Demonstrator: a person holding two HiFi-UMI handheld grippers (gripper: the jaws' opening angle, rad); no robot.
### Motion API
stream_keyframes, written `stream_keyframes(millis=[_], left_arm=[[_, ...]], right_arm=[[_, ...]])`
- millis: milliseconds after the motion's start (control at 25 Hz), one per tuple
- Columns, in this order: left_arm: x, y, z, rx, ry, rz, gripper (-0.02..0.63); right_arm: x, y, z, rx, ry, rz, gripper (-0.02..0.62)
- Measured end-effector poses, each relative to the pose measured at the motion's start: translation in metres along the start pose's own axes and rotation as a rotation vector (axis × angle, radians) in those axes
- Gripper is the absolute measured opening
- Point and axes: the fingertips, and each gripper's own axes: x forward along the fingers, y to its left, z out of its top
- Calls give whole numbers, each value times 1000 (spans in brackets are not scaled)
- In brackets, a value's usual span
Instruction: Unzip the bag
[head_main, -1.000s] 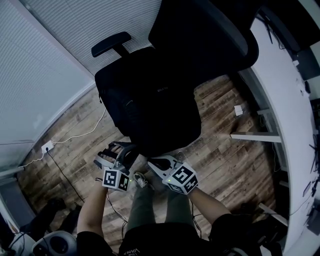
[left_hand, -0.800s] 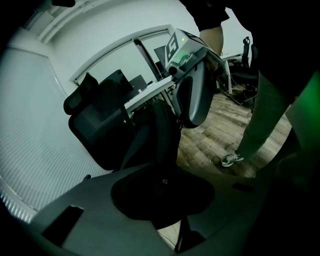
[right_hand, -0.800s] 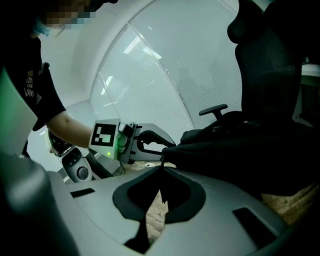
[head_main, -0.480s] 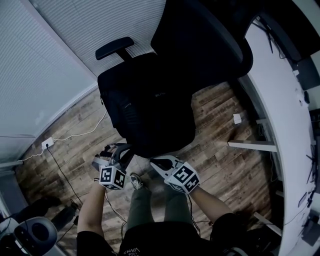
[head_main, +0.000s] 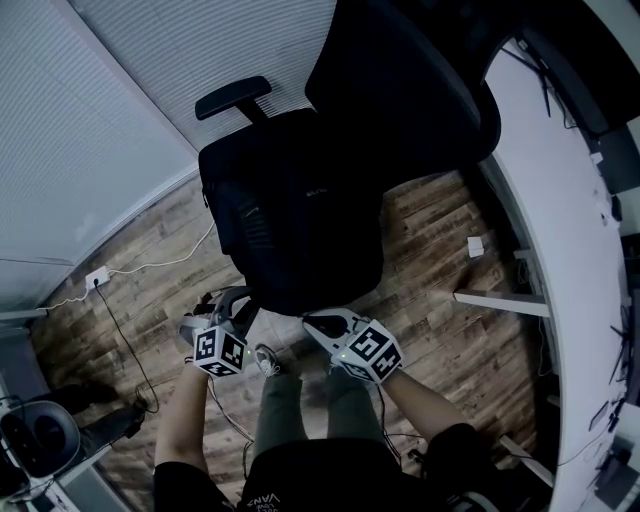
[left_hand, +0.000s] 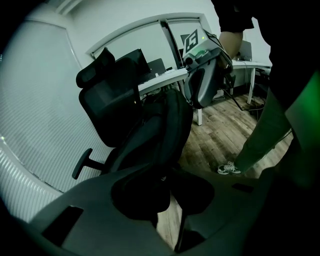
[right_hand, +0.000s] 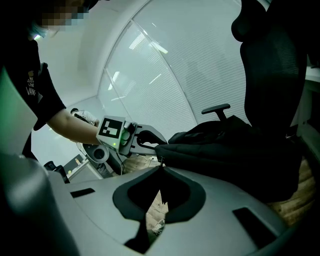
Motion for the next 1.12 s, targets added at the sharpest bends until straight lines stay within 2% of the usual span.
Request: stream_keyframes(millis=[520, 1120], left_arm=[[5, -1, 1, -97, 73, 37, 97], [9, 0, 0, -160, 132, 63, 97]], right_arm=[[-39, -26, -7, -14, 42, 32, 48], [-83, -67, -13, -8, 53, 10, 48]])
